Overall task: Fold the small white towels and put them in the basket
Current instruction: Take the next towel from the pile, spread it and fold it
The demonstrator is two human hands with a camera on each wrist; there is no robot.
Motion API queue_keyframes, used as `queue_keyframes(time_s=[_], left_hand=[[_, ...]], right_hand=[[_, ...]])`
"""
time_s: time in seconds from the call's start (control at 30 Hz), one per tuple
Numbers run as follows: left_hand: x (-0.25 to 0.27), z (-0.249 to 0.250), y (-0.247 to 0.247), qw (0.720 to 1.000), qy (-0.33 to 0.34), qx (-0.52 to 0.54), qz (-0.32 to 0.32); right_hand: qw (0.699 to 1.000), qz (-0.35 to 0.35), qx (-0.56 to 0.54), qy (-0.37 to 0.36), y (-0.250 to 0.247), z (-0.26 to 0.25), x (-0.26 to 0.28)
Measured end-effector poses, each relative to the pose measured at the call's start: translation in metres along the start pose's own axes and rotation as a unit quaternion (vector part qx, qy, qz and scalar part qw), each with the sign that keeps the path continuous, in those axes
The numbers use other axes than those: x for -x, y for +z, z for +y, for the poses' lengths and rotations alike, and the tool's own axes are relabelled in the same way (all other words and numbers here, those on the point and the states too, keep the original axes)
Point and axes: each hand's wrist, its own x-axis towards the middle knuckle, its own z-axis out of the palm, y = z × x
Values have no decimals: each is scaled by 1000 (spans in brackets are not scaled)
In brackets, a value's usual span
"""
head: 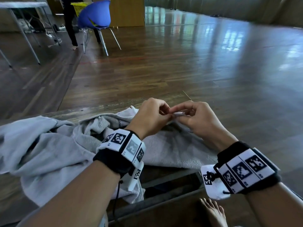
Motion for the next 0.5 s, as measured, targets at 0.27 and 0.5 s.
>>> queue_keyframes(time_s=[0.27, 0.5], left_hand=[[-10, -8, 2, 998, -39, 7, -48], [-12, -1, 8, 997, -9, 51, -53]], right_hand=[[994, 90, -50, 25, -10, 11, -21], [993, 114, -17, -5, -19, 25, -29]])
